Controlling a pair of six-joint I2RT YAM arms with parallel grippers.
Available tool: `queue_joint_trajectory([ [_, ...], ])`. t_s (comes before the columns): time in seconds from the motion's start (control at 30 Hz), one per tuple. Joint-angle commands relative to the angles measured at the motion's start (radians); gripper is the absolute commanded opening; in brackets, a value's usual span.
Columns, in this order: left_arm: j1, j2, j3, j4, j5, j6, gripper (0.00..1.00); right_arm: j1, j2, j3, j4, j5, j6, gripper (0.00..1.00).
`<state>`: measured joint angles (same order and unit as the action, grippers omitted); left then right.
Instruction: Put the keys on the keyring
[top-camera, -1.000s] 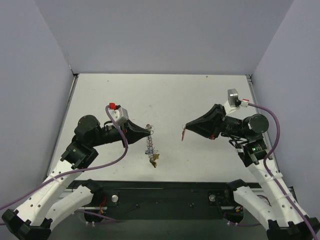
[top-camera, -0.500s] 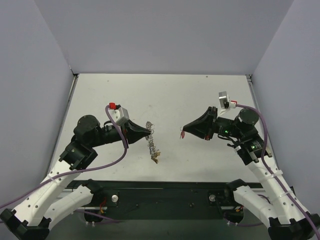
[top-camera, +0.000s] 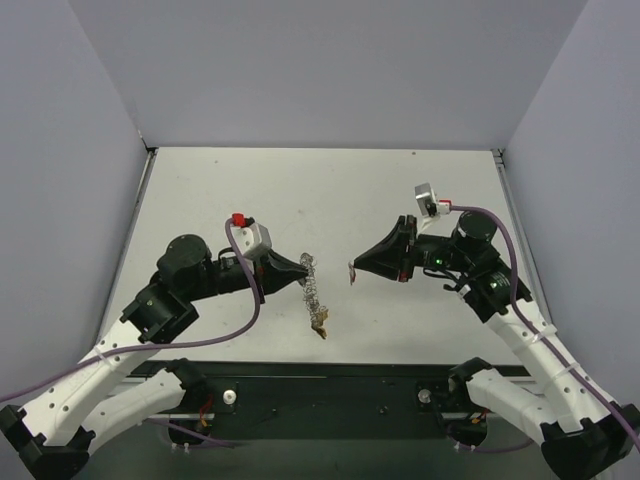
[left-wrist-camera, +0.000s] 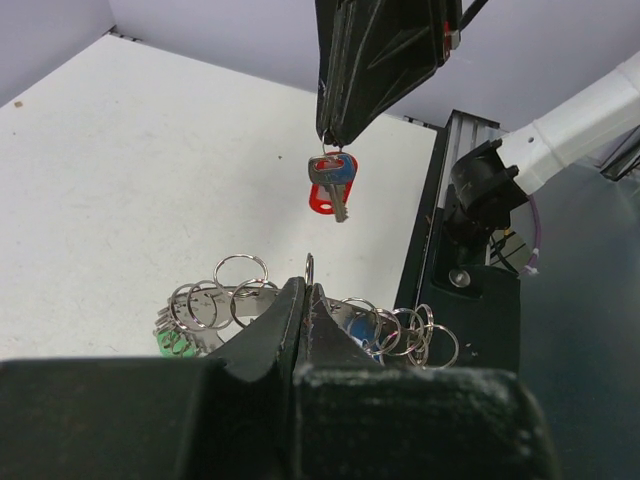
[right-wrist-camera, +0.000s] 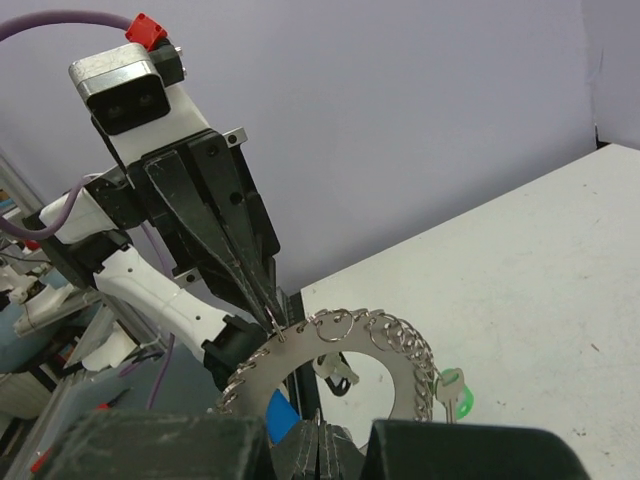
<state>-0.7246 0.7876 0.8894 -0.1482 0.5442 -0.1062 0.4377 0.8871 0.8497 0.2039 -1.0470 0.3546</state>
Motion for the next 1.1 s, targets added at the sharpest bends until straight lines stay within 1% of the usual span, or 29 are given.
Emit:
queue_joint_trajectory([
  [0.0,-0.016,0.018,0.078,0.015,-0.064,0.037,0.0,0.024,0.01,0.068,0.022,-0.027,-0.055,0.0],
  [0.17,-0.029,0.033,0.086,0.004,-0.052,0.048,0.0,0.042,0.033,0.075,0.012,-0.024,-0.068,0.0],
  [0.3,-0.044,0.036,0.089,-0.008,-0.16,0.053,0.0,0.068,0.055,0.081,0.017,-0.022,-0.074,0.0],
  [0.37,-0.059,0.041,0.088,-0.017,-0.17,0.074,0.0,0.079,0.064,0.086,0.02,-0.019,-0.074,0.0],
  [0.43,-0.073,0.045,0.086,-0.019,-0.21,0.076,0.0,0.098,0.081,0.094,0.012,-0.016,-0.083,0.0],
  [0.53,-0.094,0.05,0.092,-0.03,-0.246,0.097,0.0,0.124,0.096,0.114,-0.027,-0.004,-0.115,0.0],
  [0.6,-0.116,0.05,0.092,-0.036,-0.254,0.1,0.0,0.131,0.102,0.124,-0.043,0.005,-0.127,0.0],
  [0.63,-0.125,0.05,0.086,-0.033,-0.259,0.146,0.0,0.14,0.107,0.124,-0.04,0.004,-0.131,0.0],
  [0.73,-0.153,0.039,0.069,-0.024,-0.253,0.19,0.0,0.156,0.113,0.12,-0.002,-0.03,-0.134,0.0],
  [1.07,-0.171,0.012,0.04,0.006,-0.243,0.2,0.0,0.188,0.148,0.129,-0.001,-0.027,-0.17,0.0],
])
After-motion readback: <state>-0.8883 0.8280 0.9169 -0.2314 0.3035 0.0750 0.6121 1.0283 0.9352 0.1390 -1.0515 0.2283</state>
